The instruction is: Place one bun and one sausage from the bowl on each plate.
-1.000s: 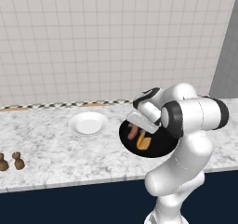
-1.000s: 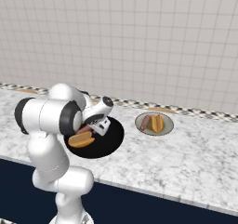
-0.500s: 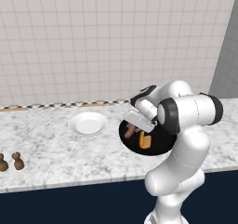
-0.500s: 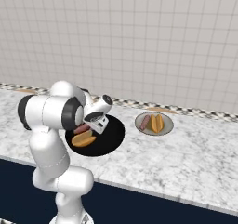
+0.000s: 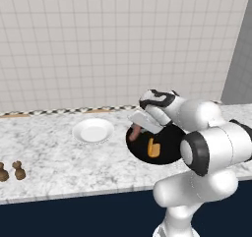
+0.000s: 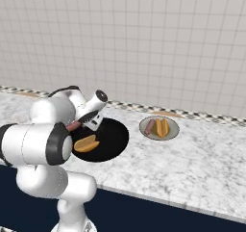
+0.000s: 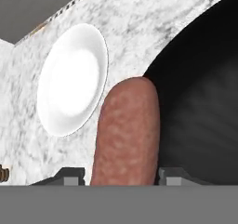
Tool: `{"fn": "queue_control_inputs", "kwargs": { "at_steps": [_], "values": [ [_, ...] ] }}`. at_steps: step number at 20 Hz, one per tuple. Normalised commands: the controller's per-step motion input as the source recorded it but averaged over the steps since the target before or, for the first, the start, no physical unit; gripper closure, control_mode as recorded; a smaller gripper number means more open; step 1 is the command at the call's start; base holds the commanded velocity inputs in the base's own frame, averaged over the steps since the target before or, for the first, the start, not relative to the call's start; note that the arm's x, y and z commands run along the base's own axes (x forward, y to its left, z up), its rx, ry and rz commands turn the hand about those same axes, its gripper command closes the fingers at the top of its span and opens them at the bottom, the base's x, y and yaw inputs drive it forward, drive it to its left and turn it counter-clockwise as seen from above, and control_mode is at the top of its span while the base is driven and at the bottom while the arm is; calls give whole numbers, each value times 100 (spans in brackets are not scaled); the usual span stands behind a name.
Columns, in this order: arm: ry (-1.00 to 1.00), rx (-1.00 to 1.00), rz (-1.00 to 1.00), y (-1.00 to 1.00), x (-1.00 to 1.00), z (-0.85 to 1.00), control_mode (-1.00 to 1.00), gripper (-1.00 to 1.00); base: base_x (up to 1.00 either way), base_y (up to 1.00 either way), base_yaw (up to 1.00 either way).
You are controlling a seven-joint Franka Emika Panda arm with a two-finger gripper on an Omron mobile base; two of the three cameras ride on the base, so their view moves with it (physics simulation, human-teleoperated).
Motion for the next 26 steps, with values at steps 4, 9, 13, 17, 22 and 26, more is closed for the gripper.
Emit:
{"fn": "queue_control_inputs", "kwargs": {
  "at_steps": [4, 9, 13, 17, 22, 26],
  "values": [
    [0, -13, 0, 100, 6, 100, -100, 100, 0, 0, 0],
    [15, -21, 0, 100, 63, 60, -100, 100, 0, 0, 0],
    [25, -21, 0, 98, 75, -23, -100, 100, 0, 0, 0],
    [9, -18, -2, 69, 43, -44, -100, 100, 0, 0, 0],
    [6, -14, -13, 8, 46, -51, -100, 100, 0, 0, 0],
    [5, -4, -11, 0, 34, -48, -100, 100, 0, 0, 0]
  ]
}}
